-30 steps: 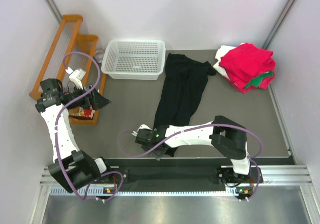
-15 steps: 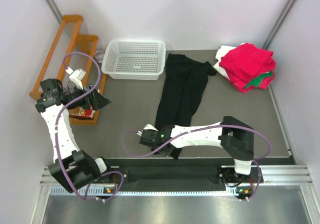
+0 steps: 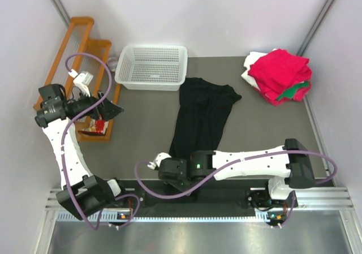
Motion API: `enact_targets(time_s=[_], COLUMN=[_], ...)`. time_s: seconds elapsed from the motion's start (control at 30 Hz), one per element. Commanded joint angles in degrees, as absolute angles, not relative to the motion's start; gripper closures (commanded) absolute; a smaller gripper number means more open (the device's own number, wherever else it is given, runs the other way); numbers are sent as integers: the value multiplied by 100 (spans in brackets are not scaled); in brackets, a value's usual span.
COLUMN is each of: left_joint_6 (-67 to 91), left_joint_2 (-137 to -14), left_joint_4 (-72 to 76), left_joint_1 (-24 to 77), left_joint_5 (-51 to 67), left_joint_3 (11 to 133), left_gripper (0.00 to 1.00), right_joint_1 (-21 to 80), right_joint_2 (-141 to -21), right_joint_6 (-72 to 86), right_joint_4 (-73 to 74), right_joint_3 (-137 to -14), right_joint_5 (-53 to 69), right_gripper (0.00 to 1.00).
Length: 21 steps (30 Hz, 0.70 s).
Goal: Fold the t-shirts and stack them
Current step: Fold the tshirt
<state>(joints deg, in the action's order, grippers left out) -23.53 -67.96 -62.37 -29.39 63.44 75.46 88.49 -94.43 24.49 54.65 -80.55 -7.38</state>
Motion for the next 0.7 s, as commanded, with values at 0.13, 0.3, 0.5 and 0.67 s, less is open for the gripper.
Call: enact_targets(time_s=[0.13, 0.3, 0.5, 0.67], left_joint_6=[-2347, -2426, -2479, -2461], left_joint_2=[-6662, -6688, -6688, -6732], left_joint_4=[-6319, -6459, -6521, -6513], left_joint_1=[-2988, -2988, -2997, -2980], left_joint_5=[6566, 6487, 6547, 6653], left_joint_3=[7822, 7971, 8095, 8068], left_gripper=[1, 1, 1, 1], right_joint_1=[7183, 5758, 5125, 4764], right_joint_2=[-8728, -9095, -9859, -10563], right_joint_6=[2277, 1706, 1485, 1363], right_joint_4=[5309, 5203, 4773, 4579], right_joint_3=[-7927, -8261, -8376, -8885], right_joint_5=[-896, -1168, -1257, -1213], right_gripper=[100, 100, 99, 96])
